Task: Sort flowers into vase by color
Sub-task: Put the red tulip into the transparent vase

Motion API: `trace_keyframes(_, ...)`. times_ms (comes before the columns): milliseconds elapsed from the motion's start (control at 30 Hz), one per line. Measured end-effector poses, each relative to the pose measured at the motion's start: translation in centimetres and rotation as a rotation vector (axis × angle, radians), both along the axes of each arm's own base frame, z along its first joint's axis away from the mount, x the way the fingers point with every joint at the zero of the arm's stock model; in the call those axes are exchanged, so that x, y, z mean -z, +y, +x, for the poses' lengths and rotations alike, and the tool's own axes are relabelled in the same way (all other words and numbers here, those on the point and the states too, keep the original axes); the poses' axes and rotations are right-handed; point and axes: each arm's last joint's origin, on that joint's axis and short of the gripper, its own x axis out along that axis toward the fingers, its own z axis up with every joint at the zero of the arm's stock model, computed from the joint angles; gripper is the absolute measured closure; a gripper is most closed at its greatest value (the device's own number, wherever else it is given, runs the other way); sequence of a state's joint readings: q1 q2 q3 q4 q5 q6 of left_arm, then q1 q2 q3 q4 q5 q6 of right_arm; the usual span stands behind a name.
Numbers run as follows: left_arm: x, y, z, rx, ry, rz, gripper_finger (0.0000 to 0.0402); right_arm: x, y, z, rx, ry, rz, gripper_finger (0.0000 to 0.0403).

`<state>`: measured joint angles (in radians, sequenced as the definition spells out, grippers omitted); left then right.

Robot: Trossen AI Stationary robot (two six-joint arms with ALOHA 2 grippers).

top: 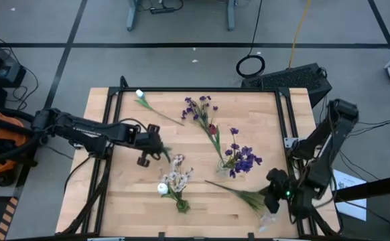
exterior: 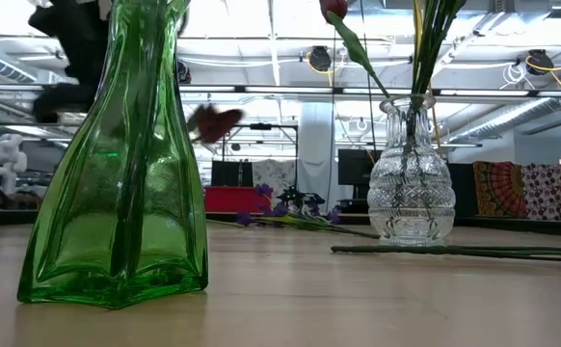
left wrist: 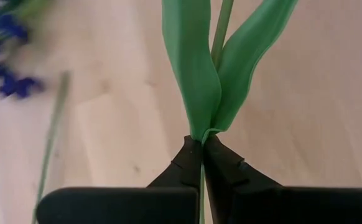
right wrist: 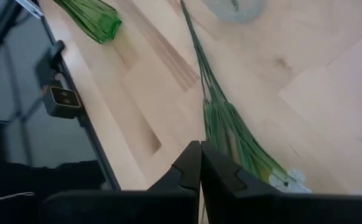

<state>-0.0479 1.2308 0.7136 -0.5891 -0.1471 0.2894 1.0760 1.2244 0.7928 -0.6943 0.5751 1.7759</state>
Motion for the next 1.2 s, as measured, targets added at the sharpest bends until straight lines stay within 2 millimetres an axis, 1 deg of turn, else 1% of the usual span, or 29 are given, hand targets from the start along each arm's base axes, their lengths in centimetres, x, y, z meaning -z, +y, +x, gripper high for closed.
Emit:
trace_keyframes(100, -0.4, 0.8, 0.7, -0.155, -0.103, -0.038, 0.0394, 1.6, -1.0, -0.5, 0.003, -0.034, 0.056, 0.0403)
trace_keyframes(167, -1.0, 1.4, 1.5, -0.233, -0.217, -0.069, 0.0394, 2.3, -1.4, -0.7, 0.007, -0.053, 0.082, 0.0403)
trace_keyframes(267, -2.4, 2.5, 3.0, -0.308, -0.443, -0.113, 0.0394, 3.2, -1.5, -0.7, 0.027, -0.068, 0.103, 0.0403)
trace_keyframes(400, -5.2, 3.9, 4.5, -0.377, -0.793, -0.179, 0.0394, 3.3, -1.1, -0.5, 0.034, -0.094, 0.135, 0.0403)
trace_keyframes(500, -7.4, 4.4, 5.0, -0.336, -1.032, -0.28, 0.0394, 3.1, -0.9, -0.3, 0.034, -0.113, 0.164, 0.0403)
trace_keyframes(633, -9.6, 3.6, 5.2, -0.166, -1.229, -0.387, 0.0394, 3.0, -0.8, -0.2, 0.041, -0.132, 0.176, 0.0403)
trace_keyframes(767, -10.8, 1.9, 5.1, -0.079, -1.339, -0.433, 0.0394, 3.0, -0.9, -0.1, 0.058, -0.171, 0.141, 0.0403)
trace_keyframes(900, -10.6, 0.2, 5.7, -0.022, -1.367, -0.476, 0.0394, 2.9, -1.0, -0.1, 0.072, -0.213, 0.101, 0.0403)
trace_keyframes(1033, -10.7, -0.7, 7.3, -0.017, -1.364, -0.484, 0.0394, 2.8, -1.1, 0.0, 0.076, -0.24, 0.072, 0.0403)
trace_keyframes(1100, -10.9, -1.1, 8.4, -0.009, -1.362, -0.484, 0.0394, 2.9, -1.1, 0.0, 0.075, -0.238, 0.072, 0.0403)
trace_keyframes(1200, -10.5, -1.5, 10.0, -0.001, -1.34, -0.49, 0.0394, 2.9, -1.1, 0.0, 0.075, -0.237, 0.072, 0.0403)
